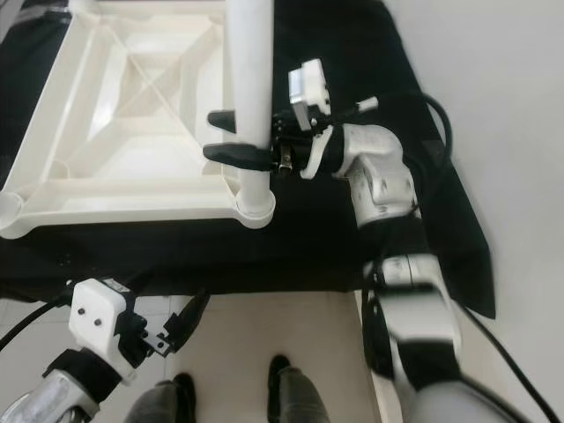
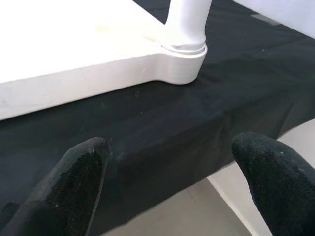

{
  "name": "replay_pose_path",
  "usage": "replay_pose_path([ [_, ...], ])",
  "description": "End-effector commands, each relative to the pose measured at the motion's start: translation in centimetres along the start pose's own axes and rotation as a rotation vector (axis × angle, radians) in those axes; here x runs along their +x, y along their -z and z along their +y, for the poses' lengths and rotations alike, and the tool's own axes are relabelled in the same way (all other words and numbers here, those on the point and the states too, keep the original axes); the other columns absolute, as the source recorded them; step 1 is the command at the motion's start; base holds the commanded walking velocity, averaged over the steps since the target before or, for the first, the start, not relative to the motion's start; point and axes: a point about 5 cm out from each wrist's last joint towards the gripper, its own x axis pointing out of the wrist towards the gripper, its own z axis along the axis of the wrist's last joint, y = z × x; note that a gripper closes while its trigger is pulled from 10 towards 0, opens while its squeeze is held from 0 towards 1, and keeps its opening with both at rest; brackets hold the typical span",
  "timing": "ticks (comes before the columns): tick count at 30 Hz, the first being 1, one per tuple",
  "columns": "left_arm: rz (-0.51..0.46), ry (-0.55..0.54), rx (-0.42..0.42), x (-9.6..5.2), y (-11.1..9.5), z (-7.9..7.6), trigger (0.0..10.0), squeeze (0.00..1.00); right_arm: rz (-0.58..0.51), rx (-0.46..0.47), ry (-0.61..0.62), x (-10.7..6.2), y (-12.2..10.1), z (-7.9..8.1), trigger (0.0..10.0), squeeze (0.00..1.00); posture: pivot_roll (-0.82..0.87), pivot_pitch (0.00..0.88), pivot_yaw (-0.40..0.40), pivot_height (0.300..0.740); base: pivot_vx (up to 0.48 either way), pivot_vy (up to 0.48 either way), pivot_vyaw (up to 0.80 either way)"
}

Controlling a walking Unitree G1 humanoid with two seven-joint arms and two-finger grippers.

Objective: Building children table

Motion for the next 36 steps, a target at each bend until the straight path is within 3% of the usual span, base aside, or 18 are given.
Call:
replay_pose_path([
  [1, 0.030, 0.003, -0.016, -0.2, 0.6, -0.1, 10.0, 0.00, 0.156, 0.067, 0.213, -0.9, 2.5, -0.3, 0.0, 0.00, 0.13, 0.344, -0.058, 0.740, 0.000, 0.000, 0.00],
  [2, 0.029, 0.004, -0.016, 0.0, 0.6, 0.1, 10.0, 0.00, 0.266, 0.076, 0.442, -1.7, 4.9, 2.0, 0.0, 0.00, 0.09, 0.336, -0.038, 0.740, 0.000, 0.000, 0.00],
  [3, 0.029, 0.004, -0.016, 0.0, 0.6, 0.1, 10.0, 0.00, 0.266, 0.076, 0.442, -1.7, 4.9, 2.0, 0.0, 0.00, 0.09, 0.336, -0.038, 0.740, 0.000, 0.000, 0.00],
  [5, 0.023, 0.026, -0.021, 0.7, 0.8, 0.5, 10.0, 0.00, 0.349, 0.154, 0.489, -0.2, 7.2, 8.8, 0.0, 0.00, 0.07, 0.323, -0.021, 0.740, 0.000, 0.000, 0.00],
  [8, 0.018, 0.045, -0.027, 1.3, 1.0, 0.7, 10.0, 0.00, 0.309, 0.164, 0.441, 2.1, 6.9, 11.0, 0.0, 0.00, 0.06, 0.298, -0.017, 0.740, 0.000, 0.000, 0.00],
  [13, 0.009, 0.045, -0.025, 2.1, 1.2, 0.9, 10.0, 0.00, 0.292, 0.141, 0.454, 3.0, 6.5, 10.2, 0.0, 0.00, 0.07, 0.270, -0.033, 0.740, 0.000, 0.000, 0.00],
  [14, 0.005, 0.035, -0.018, 2.2, 1.2, 0.9, 10.0, 0.00, 0.294, 0.138, 0.468, 2.9, 6.2, 9.9, 2.7, 0.00, 0.07, 0.266, -0.040, 0.740, 0.000, 0.000, 0.00],
  [16, 0.002, 0.029, -0.013, 2.4, 1.2, 0.9, 10.0, 0.00, 0.296, 0.135, 0.478, 2.8, 5.9, 9.7, 2.7, 0.00, 0.07, 0.266, -0.043, 0.740, 0.000, 0.000, 0.00],
  [17, -0.003, 0.022, -0.010, 2.4, 1.2, 1.0, 10.0, 0.00, 0.265, 0.136, 0.462, 2.7, 5.3, 9.2, 10.0, 0.00, 0.08, 0.265, -0.049, 0.740, 0.000, 0.000, 0.00],
  [18, -0.005, 0.020, -0.008, 2.5, 1.1, 1.0, 10.0, 0.00, 0.224, 0.144, 0.390, 2.6, 4.7, 8.9, 10.0, 1.00, 0.08, 0.267, -0.050, 0.740, 0.000, 0.000, 0.00],
  [23, -0.009, 0.021, -0.007, 2.5, 1.1, 1.0, 10.0, 0.00, 0.155, 0.155, 0.268, 2.5, 3.6, 8.3, 10.0, 1.00, 0.08, 0.269, -0.052, 0.740, 0.000, 0.000, 0.00],
  [24, -0.011, 0.025, -0.008, 2.5, 1.1, 1.0, 10.0, 0.00, 0.099, 0.078, 0.080, 2.2, 2.3, 6.6, 10.0, 1.00, 0.09, 0.274, -0.052, 0.740, 0.000, 0.000, 0.00],
  [27, -0.011, 0.027, -0.009, 2.4, 1.1, 0.9, 10.0, 0.00, 0.083, 0.025, -0.034, 1.8, 1.5, 5.6, 10.0, 1.00, 0.09, 0.274, -0.052, 0.740, 0.000, 0.000, 0.00],
  [28, -0.011, 0.028, -0.010, 2.3, 1.1, 0.8, 10.0, 0.00, 0.095, -0.007, -0.083, 1.6, 1.4, 5.2, 10.0, 0.93, 0.10, 0.281, -0.049, 0.740, 0.000, 0.000, 0.00],
  [29, -0.010, 0.029, -0.011, 2.3, 1.1, 0.8, 10.0, 0.00, 0.107, -0.031, -0.125, 1.4, 1.3, 4.8, 10.0, 0.72, 0.10, 0.281, -0.049, 0.740, 0.000, 0.000, 0.00],
  [30, -0.010, 0.029, -0.011, 2.3, 1.1, 0.8, 10.0, 0.00, 0.107, -0.031, -0.125, 1.4, 1.3, 4.8, 10.0, 0.72, 0.10, 0.281, -0.049, 0.740, 0.000, 0.000, 0.00],
  [31, -0.007, 0.030, -0.013, 2.1, 1.1, 0.7, 10.0, 0.00, 0.123, -0.056, -0.179, 1.3, 1.2, 3.8, 10.0, 0.00, 0.11, 0.287, -0.046, 0.740, 0.000, 0.000, 0.00],
  [36, 0.009, 0.030, -0.019, 1.2, 1.1, 0.4, 10.0, 0.00, 0.125, -0.061, -0.301, 1.4, 0.2, 1.0, 10.0, 0.00, 0.13, 0.306, -0.037, 0.740, 0.000, 0.000, 0.00],
])
